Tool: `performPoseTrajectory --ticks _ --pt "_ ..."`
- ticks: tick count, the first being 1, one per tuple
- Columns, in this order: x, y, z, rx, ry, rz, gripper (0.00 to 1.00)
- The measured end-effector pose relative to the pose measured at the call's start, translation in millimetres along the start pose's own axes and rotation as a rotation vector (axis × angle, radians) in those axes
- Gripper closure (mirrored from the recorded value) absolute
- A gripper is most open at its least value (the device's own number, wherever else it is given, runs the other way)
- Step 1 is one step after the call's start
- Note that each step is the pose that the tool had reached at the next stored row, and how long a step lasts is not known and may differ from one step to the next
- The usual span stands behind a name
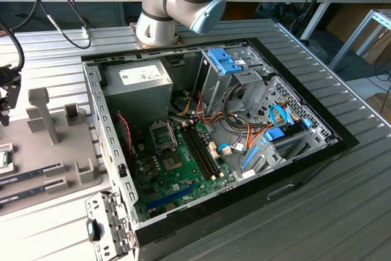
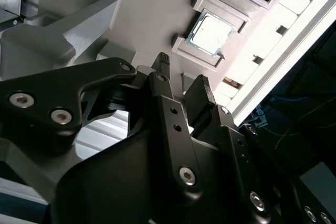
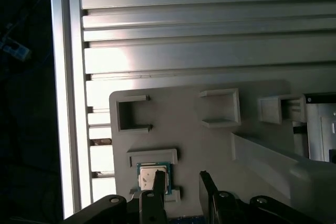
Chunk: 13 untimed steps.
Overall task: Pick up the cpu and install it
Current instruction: 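Pick up the cpu and move it towards the insertion slot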
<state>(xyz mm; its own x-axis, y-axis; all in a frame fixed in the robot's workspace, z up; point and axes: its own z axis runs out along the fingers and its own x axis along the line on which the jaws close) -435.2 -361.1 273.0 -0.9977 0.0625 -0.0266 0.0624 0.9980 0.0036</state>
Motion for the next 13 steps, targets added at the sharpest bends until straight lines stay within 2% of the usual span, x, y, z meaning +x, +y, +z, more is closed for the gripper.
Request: performPoseTrajectory --ticks 13 --pt "0.2 0.0 5.7 0.0000 0.0000 0.000 0.61"
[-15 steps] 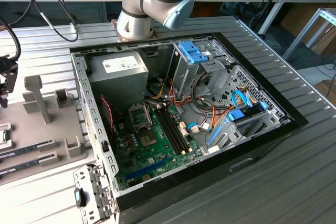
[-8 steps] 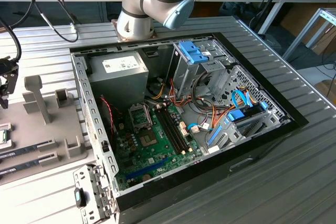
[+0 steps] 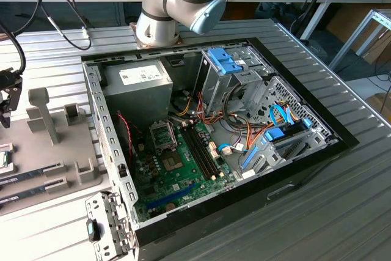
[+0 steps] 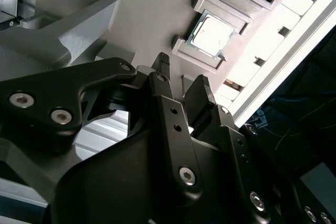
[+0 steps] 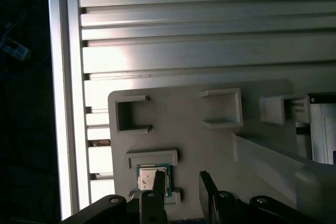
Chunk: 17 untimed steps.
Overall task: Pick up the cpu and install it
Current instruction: 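Pick up the cpu and move it towards the insertion slot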
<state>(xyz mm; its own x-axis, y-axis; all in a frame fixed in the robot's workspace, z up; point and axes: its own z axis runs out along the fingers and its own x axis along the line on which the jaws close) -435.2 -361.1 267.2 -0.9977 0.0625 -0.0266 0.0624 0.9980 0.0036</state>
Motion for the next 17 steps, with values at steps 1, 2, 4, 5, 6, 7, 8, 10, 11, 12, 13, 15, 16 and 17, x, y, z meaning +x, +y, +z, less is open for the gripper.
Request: performPoseTrajectory --ticks 1,2,4,5,6,7,8,10,11,12,13,15,16,17 --pt "0.0 0.0 0.4 0.0000 0.0000 0.000 0.61" --pt "0.0 0.0 0.9 0.0000 0.0000 0.000 0.61" --pt "0.0 0.0 1.7 0.0000 0.0000 0.000 0.61" --pt "0.1 0.0 2.0 0.0000 0.0000 0.000 0.61" --pt "0.1 0.0 2.7 0.0000 0.0000 0.000 0.61" --pt "0.1 0.0 3.0 0.0000 0.0000 0.000 0.61" --pt "0.1 0.0 3.4 0.0000 0.0000 0.000 0.61" --pt "0.1 0.0 4.2 0.0000 0.0000 0.000 0.61" --pt "0.1 0.0 4.8 0.0000 0.0001 0.000 0.61" --pt "0.1 0.0 5.3 0.0000 0.0000 0.000 0.61" --pt "0.2 0.0 5.6 0.0000 0.0000 0.000 0.61" --pt "0.2 0.0 6.2 0.0000 0.0001 0.000 0.61" --pt "0.2 0.0 6.7 0.0000 0.0000 0.000 0.61" --pt "0.2 0.0 7.0 0.0000 0.0000 0.000 0.61"
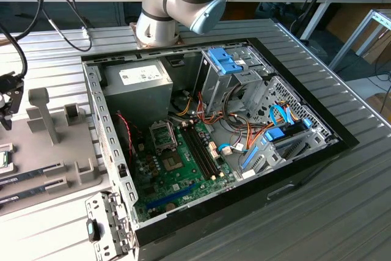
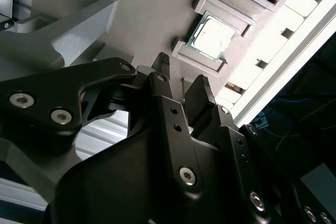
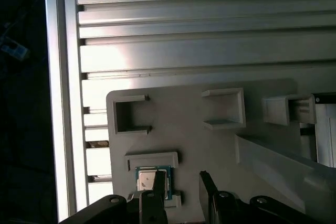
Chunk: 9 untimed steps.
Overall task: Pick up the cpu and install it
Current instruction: 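Pick up the cpu and move it towards the insertion slot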
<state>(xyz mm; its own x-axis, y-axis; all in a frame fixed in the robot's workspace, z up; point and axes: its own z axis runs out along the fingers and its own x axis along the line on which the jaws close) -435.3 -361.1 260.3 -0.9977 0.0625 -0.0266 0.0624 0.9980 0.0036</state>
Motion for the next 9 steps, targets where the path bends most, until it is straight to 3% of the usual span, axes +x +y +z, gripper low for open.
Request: performPoseTrajectory --ticks 9 --pt "0.1 0.0 3.2 0.0000 0.0000 0.000 0.61"
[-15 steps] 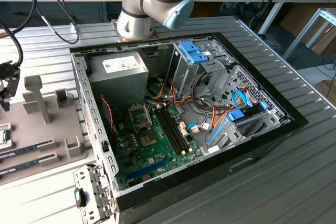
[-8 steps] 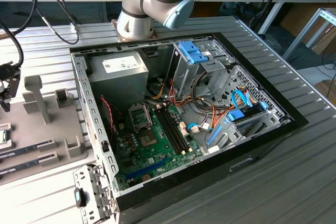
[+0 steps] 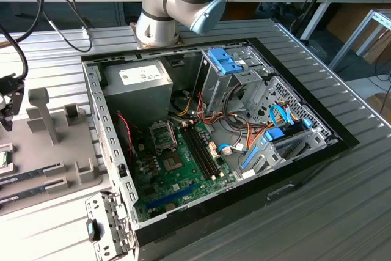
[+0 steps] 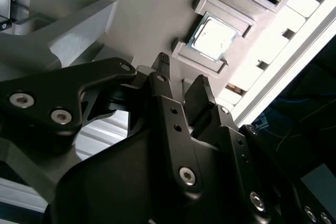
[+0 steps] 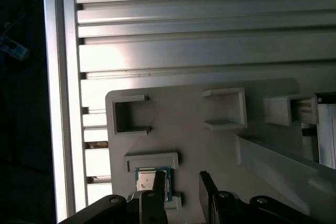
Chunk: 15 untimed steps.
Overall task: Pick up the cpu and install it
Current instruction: 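Pick up the cpu and move it towards the insertion slot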
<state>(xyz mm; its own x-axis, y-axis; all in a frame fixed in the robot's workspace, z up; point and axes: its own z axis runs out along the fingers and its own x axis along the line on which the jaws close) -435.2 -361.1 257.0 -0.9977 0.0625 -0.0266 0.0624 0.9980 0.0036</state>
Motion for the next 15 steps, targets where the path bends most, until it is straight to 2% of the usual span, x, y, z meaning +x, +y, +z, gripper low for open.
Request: performPoseTrajectory --ticks 15 --pt "0.1 0.0 5.5 0.0000 0.0000 0.000 0.61"
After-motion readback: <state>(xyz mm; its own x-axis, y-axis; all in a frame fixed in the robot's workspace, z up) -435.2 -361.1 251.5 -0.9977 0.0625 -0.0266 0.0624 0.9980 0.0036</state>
